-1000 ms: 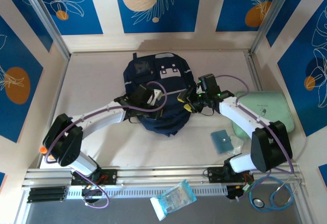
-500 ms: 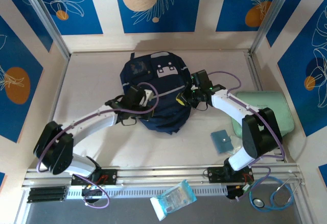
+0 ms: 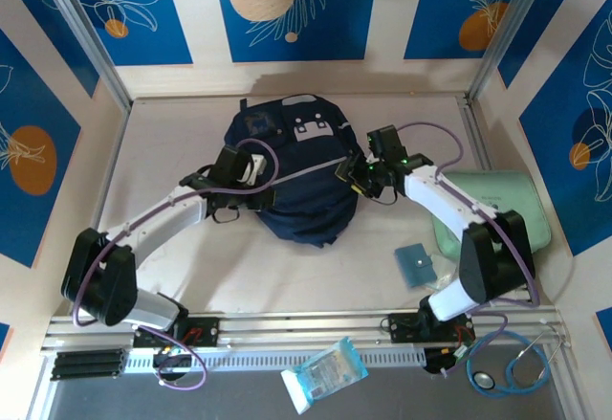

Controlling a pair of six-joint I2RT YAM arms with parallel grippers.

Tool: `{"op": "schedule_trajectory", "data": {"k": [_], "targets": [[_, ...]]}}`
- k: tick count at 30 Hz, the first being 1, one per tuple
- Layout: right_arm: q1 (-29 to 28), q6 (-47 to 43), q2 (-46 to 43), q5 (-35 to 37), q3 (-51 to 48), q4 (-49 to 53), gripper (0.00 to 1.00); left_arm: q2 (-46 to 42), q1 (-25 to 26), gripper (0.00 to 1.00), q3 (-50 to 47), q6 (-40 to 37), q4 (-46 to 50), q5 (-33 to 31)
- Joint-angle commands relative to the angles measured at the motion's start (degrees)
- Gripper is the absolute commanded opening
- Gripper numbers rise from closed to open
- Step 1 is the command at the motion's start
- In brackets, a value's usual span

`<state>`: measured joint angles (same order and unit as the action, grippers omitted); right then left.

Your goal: Pack books, pencil case, and school supplies into a backpack

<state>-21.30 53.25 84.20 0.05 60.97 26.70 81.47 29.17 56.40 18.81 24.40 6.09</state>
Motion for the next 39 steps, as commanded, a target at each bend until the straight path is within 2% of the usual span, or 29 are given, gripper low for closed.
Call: {"op": "schedule_trajectory", "data": {"k": [1, 4, 6, 8, 13, 23, 28, 35, 39], "targets": [[-0.14, -1.85, -7.73, 6.72, -3.13, 12.25, 0.59, -5.52, -1.14, 0.65, -2.03, -1.1, 2.74, -3.69], [-0.7, 1.11, -12.14, 12.67, -7.82, 20.74, 0.65, -10.75, -2.48, 0.78, -4.82, -1.14, 3.15, -5.98], [-0.77, 4.55, -14.64, 16.17, -11.42, 25.45, 0.69, -12.9, -2.89, 0.82, -5.33, -1.23, 2.82, -7.19], [-0.12, 6.7, -16.85, 17.58, -15.15, 28.03, 0.74, -13.97, -3.06, 0.85, -5.43, -1.14, 1.63, -7.3], [0.89, 10.42, -16.72, 21.67, -18.17, 32.36, 0.76, -13.26, -3.06, 0.88, -4.9, -1.03, -0.34, -5.76], [9.02, 7.75, -11.61, 13.48, -24.43, 17.67, 0.77, -11.37, -3.06, 0.93, -3.58, -2.19, -1.08, -4.09], [8.78, 4.32, -12.38, 4.7, -26.61, 8.01, 0.75, -11.01, -3.06, 0.97, -3.41, -2.46, -1.46, -4.02], [6.69, 1.38, -7.95, 2.94, -20.48, 3.89, 0.74, -10.03, -3.06, 0.98, -3.16, -2.03, -1.93, -3.45], [6.11, -3.07, -5.11, 6.7, -16.0, 10.17, 0.72, -10.18, -3.06, 0.99, -3.14, -2.02, -1.47, -3.37]]}}
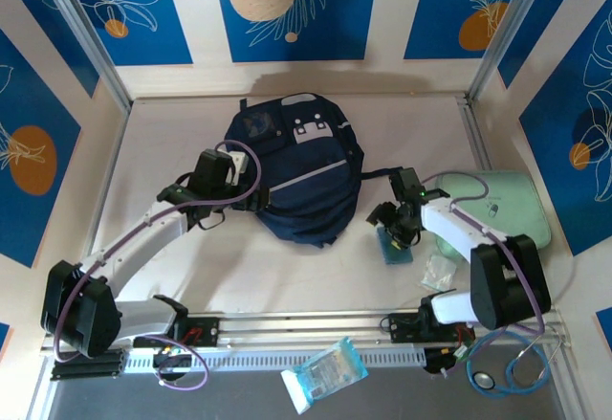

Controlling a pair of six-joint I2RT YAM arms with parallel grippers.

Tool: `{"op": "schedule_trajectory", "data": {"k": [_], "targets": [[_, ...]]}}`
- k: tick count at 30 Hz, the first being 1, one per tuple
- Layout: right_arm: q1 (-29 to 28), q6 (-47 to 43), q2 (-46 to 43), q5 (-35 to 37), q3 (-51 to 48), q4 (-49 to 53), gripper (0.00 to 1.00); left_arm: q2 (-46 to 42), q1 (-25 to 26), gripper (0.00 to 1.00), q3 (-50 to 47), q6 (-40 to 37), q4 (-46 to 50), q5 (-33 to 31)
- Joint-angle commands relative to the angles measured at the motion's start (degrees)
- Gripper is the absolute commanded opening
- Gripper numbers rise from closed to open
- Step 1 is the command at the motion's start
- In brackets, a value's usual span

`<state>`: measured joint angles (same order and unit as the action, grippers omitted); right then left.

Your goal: Pack books, pencil case, and school supplies into a backpack

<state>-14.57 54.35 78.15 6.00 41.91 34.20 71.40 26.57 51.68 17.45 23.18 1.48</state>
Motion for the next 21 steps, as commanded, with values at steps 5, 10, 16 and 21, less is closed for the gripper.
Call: {"op": "schedule_trajectory", "data": {"k": [5, 10, 16, 21], "targets": [[-8.58, -10.12, 1.75, 14.95, 8.01, 18.06, 0.65, -1.13, -0.46, 1.0, 0.73, -1.02, 0.04, 0.99], [-13.95, -10.5, 6.12, 18.79, 9.5, 23.85, 0.55, -0.54, -0.46, 1.0, 1.43, -1.25, -0.04, 1.12], [-14.64, -12.95, 13.5, 19.23, 13.56, 23.4, 0.46, -1.23, -0.46, 1.0, 2.37, -2.23, 0.99, 0.64], [-15.64, -16.69, 17.02, 18.12, 15.63, 21.3, 0.43, -1.79, -0.46, 1.0, 2.11, -2.37, 1.52, 0.35]]}}
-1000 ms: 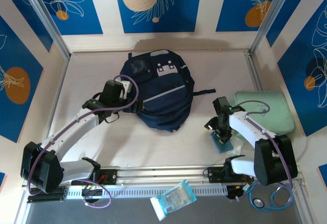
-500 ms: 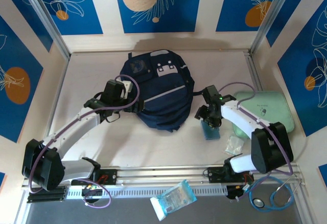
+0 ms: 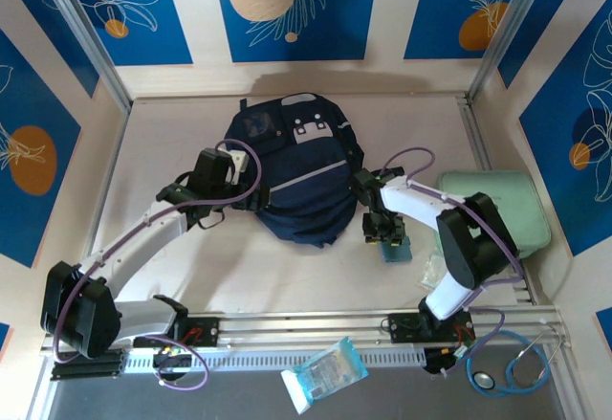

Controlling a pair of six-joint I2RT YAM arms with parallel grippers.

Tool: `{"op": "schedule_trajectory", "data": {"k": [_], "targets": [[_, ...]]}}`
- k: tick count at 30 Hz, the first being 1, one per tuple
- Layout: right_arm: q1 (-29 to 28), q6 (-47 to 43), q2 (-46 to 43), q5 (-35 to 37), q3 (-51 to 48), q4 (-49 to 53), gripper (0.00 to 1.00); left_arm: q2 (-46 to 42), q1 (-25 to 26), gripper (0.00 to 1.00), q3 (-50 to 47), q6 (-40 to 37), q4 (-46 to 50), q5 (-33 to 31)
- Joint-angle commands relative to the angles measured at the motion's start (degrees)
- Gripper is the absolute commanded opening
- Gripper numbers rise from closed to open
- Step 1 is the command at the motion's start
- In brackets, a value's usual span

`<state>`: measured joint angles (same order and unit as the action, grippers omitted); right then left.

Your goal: Pack books, pencil case, and school supplies into a backpack

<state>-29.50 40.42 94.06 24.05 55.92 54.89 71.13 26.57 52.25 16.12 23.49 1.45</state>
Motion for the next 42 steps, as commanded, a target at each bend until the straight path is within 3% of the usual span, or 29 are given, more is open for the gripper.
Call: {"op": "schedule_trajectory", "data": {"k": [1, 7, 14, 18, 24, 29, 34, 42], "targets": [[-0.83, -2.89, 1.59, -0.04, 1.81, 0.57, 0.43, -1.61, -0.46, 1.0, 1.54, -0.97, 1.26, 0.39], [0.12, -1.58, 5.32, 0.35, 1.83, 1.17, 0.37, -2.07, -0.46, 1.0, 1.53, -0.84, 1.29, 0.65], [2.96, -0.92, 3.89, -3.72, 0.33, -1.63, 0.15, -1.75, -0.46, 1.0, 2.92, -3.44, 0.65, 8.37], [3.71, -1.18, 0.2, -5.04, 0.53, -1.98, 0.03, -0.05, -0.31, 1.0, 5.0, -4.55, 1.1, 11.33], [7.4, -0.87, -11.11, -11.46, -0.89, -4.98, 0.0, 5.34, 2.21, 1.0, 9.68, -8.57, 1.84, 10.6], [13.35, 0.66, -22.33, -22.14, -5.03, -12.68, 0.0, 13.88, 7.41, 0.86, 17.78, -14.53, 4.75, 10.8], [19.75, 3.27, -30.12, -32.23, -9.14, -20.32, 0.0, 24.67, 13.69, 0.76, 29.34, -21.09, 11.67, 2.5], [24.85, 7.1, -35.59, -36.56, -9.97, -24.16, 0.0, 39.92, 19.93, 0.54, 43.49, -32.33, 23.25, -4.99]]}}
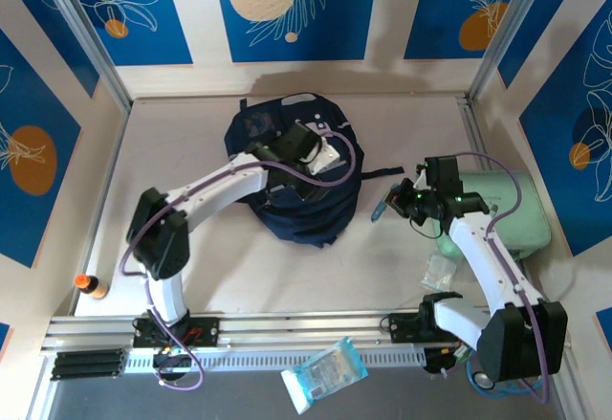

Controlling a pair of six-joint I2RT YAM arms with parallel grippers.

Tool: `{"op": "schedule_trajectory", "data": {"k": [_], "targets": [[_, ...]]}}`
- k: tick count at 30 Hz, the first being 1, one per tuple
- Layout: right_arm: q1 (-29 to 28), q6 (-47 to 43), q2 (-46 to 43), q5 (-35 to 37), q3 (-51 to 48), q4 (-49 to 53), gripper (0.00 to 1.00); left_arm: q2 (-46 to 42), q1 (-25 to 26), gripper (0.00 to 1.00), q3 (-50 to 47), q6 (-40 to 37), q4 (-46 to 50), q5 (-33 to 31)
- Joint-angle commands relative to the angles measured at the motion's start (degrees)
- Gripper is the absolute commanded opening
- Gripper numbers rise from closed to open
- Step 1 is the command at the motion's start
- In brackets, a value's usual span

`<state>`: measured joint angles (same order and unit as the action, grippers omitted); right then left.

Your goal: Pack books, pencil case, and school supplies into a backpack

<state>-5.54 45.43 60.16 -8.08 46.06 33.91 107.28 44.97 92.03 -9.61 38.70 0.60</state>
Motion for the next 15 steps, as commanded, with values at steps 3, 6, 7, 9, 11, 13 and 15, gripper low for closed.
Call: {"op": "schedule_trajectory", "data": {"k": [3, 6, 7, 9, 11, 13, 15], "targets": [[1.64, 2.29, -1.72, -5.23, 0.41, -3.65, 0.0, 6.86, 2.07, 0.54, 6.54, -8.0, 10.07, -6.66], [2.03, 3.01, -1.96, -6.26, 0.13, -4.34, 0.0, 8.4, 2.08, 0.49, 7.65, -8.06, 9.5, -9.12], [2.11, 3.33, -2.06, -6.67, -0.03, -4.62, 0.0, 8.97, 2.07, 0.42, 8.34, -7.79, 9.3, -10.19], [2.2, 3.74, -2.32, -7.17, -0.1, -5.14, 0.0, 9.77, 2.05, 0.32, 9.6, -7.45, 9.2, -12.29], [2.34, 3.74, -2.49, -7.22, 0.09, -5.09, 0.0, 9.96, 2.06, 0.25, 10.65, -7.2, 8.62, -14.84], [2.55, 3.68, -2.8, -7.43, 0.26, -5.08, 0.0, 9.71, 2.12, 0.21, 11.45, -7.51, 8.53, -16.2], [2.8, 3.74, -3.12, -7.52, 0.41, -5.08, 0.0, 9.25, 1.99, 0.18, 12.27, -7.54, 9.08, -16.05]]}}
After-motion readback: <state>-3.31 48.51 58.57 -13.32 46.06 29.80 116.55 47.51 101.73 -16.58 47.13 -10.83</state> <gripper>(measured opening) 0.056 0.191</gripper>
